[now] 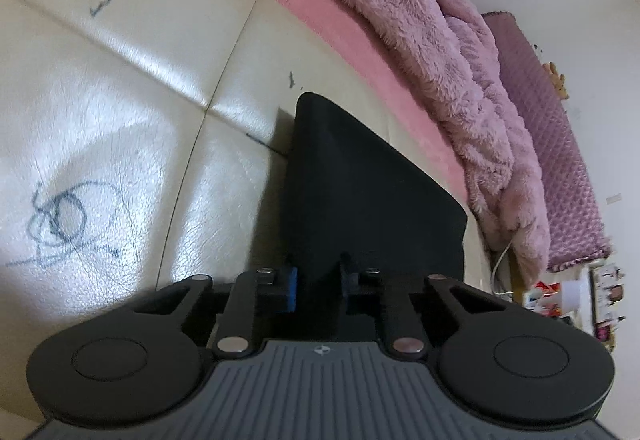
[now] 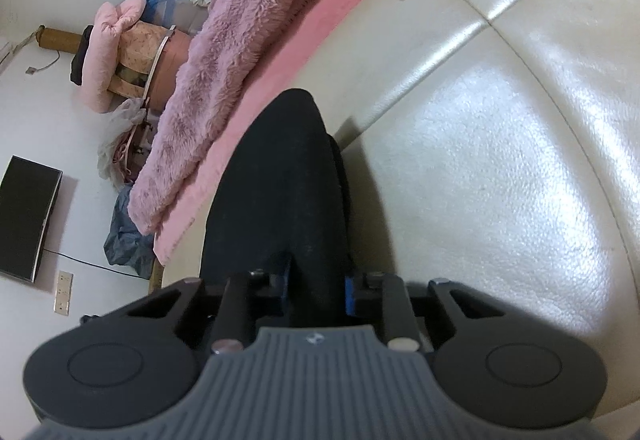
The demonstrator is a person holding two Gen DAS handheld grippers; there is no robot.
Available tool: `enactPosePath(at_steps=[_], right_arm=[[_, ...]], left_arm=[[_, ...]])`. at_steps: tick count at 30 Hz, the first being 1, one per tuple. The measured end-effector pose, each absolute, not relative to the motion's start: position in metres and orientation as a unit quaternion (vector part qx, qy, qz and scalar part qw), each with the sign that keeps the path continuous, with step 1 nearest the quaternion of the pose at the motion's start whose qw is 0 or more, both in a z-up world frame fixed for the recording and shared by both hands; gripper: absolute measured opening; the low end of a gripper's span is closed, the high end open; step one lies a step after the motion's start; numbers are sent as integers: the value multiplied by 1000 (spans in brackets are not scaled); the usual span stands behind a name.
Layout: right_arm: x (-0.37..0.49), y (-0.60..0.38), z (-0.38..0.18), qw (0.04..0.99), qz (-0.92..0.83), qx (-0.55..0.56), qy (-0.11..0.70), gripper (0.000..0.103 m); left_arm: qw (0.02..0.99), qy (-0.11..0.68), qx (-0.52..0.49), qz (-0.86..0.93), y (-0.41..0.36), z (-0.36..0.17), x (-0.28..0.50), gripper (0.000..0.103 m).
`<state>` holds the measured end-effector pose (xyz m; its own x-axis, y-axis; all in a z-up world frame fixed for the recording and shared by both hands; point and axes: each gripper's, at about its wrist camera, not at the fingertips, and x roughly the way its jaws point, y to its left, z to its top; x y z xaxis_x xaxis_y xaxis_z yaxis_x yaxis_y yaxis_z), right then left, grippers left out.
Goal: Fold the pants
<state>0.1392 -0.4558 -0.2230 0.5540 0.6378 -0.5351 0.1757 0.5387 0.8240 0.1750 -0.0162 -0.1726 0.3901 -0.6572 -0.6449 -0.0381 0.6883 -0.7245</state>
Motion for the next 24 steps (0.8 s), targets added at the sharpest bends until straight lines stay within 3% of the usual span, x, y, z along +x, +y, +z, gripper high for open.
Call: enactPosePath(at_steps=[9,24], right_arm=[[142,-433,-183,770,170,422,448,14],[199,-326,-147,768,220,418,432,14]], left_arm=[[774,501,-329,-203,5,-145,173,18],[805,455,-335,-182,111,-101,200,18]])
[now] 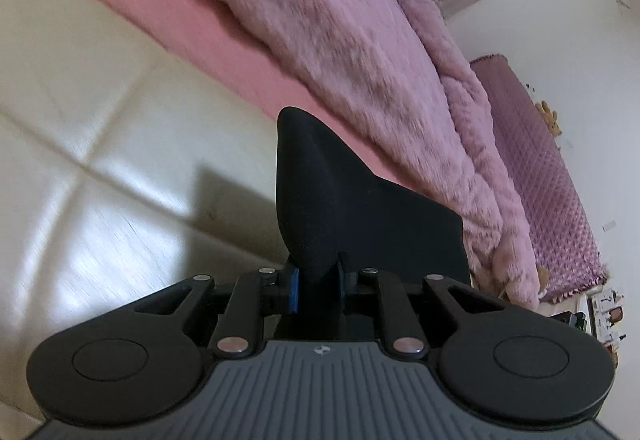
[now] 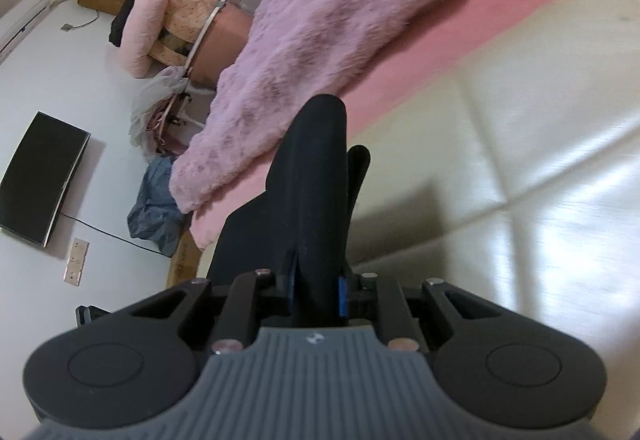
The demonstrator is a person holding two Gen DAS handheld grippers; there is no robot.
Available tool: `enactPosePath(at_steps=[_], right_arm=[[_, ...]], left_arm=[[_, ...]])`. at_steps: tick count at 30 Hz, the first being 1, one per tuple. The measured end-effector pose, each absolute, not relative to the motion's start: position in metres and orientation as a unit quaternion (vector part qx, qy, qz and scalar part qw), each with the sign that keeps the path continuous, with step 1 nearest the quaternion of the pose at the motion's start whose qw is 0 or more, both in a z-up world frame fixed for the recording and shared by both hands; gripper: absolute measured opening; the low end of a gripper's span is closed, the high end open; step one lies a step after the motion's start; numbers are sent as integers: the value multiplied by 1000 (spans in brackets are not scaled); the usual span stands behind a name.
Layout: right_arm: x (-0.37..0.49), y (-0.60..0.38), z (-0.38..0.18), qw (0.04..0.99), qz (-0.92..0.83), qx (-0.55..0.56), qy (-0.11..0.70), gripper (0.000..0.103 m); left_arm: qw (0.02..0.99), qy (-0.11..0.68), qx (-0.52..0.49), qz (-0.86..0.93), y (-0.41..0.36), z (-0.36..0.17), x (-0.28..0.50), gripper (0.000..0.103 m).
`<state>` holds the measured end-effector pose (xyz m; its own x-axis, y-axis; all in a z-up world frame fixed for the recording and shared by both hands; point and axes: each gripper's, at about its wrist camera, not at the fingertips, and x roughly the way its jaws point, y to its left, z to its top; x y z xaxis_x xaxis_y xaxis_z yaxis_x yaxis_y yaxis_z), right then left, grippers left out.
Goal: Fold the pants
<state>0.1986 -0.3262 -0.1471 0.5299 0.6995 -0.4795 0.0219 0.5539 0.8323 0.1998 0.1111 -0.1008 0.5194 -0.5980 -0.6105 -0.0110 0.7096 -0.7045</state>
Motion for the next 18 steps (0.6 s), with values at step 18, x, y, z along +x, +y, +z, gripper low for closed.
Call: enactPosePath(at_steps=[18], right_arm=[[291,-219,-178,759,235,416,444,14]], left_arm=[[805,479,-306,-172,181,-136,275,18]])
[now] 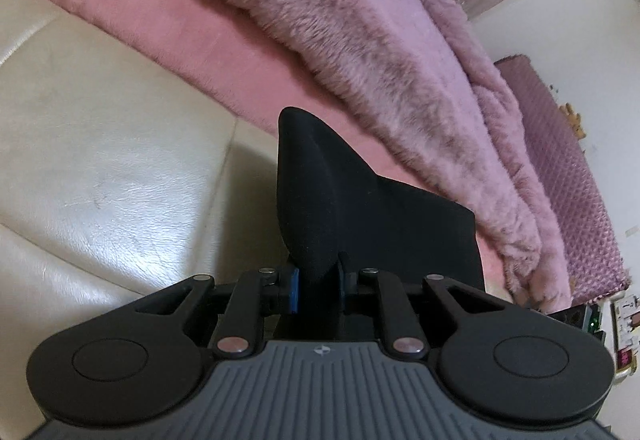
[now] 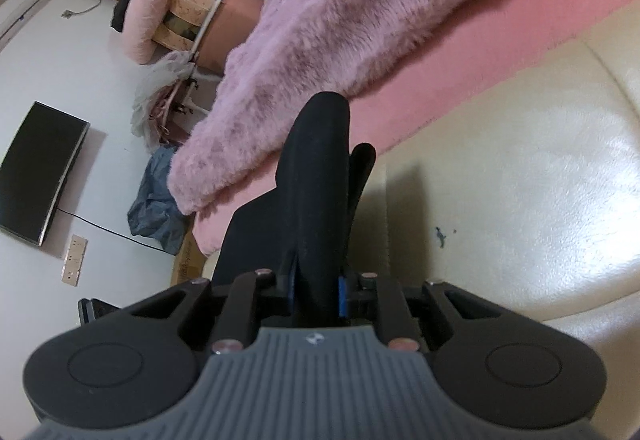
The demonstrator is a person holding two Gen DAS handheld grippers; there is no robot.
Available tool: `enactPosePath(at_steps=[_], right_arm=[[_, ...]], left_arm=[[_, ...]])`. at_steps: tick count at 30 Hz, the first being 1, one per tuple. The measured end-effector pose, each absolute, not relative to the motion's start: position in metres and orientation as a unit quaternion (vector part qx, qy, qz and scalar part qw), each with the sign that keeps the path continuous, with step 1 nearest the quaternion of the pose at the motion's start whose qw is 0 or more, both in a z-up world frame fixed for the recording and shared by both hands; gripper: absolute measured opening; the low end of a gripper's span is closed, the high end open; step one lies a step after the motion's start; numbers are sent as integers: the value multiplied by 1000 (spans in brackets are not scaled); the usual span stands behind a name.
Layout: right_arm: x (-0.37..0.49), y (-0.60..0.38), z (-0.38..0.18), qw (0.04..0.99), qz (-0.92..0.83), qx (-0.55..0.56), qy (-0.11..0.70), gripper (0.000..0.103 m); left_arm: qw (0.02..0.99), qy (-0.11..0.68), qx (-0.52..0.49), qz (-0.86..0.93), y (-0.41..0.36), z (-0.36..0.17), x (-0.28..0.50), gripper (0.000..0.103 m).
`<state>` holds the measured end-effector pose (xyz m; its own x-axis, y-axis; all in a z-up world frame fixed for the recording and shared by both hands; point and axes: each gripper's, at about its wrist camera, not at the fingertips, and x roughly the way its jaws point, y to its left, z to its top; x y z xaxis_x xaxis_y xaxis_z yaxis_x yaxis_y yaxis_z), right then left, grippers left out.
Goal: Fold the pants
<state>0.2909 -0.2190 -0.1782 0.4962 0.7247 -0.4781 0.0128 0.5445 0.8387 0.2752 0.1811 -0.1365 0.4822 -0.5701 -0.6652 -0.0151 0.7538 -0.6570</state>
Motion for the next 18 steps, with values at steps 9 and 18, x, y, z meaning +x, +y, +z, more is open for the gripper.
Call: enactPosePath(at_steps=[9,18], right_arm=[[303,-218,-217,746,212,418,473,14],[309,-216,-225,751,208,397,485,17]], left_arm=[[797,493,-303,-171,192,-167,285,19],[786,490,-340,-165,202,-178,283,30]])
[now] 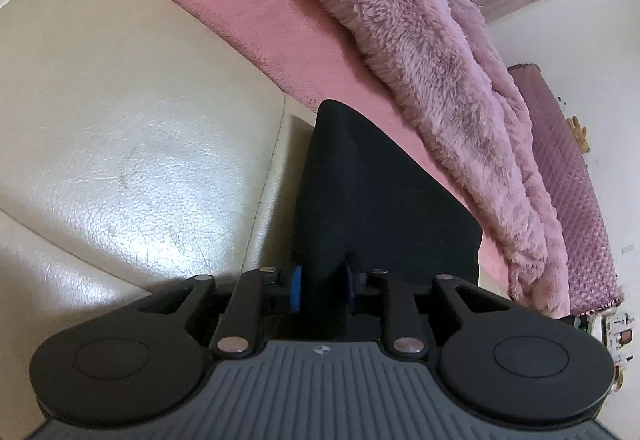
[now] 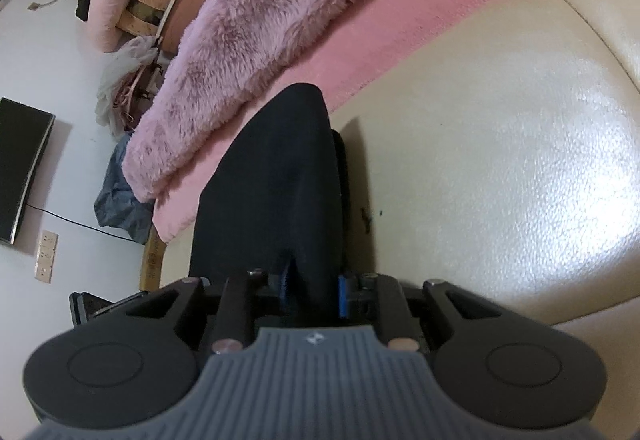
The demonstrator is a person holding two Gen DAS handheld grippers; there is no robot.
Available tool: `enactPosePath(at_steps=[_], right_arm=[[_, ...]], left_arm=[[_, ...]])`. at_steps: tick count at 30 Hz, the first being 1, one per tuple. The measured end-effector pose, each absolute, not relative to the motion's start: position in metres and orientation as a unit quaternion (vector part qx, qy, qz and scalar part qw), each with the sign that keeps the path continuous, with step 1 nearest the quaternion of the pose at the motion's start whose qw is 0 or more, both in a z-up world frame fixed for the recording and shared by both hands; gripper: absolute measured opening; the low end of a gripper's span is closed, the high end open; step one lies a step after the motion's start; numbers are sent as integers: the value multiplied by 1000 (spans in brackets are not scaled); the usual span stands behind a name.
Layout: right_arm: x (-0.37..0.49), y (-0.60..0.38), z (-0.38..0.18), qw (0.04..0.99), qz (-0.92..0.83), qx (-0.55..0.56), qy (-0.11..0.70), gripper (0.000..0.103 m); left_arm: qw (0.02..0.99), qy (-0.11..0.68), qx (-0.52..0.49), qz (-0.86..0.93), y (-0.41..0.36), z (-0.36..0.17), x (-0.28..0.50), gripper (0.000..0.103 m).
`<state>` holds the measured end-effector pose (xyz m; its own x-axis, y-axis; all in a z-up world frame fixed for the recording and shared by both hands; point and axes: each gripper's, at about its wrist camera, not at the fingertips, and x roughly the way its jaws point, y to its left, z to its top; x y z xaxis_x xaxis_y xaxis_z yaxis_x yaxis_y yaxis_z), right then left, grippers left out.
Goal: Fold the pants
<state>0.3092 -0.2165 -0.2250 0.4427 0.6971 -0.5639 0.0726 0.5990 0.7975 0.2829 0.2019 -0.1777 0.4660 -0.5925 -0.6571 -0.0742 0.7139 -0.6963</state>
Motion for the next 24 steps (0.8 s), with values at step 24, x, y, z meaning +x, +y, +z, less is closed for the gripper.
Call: enactPosePath(at_steps=[24], right_arm=[[207,-142,-153,892,207,-11,401,11]], left_arm=[[865,474,-140,-85,151,-136,187,9]])
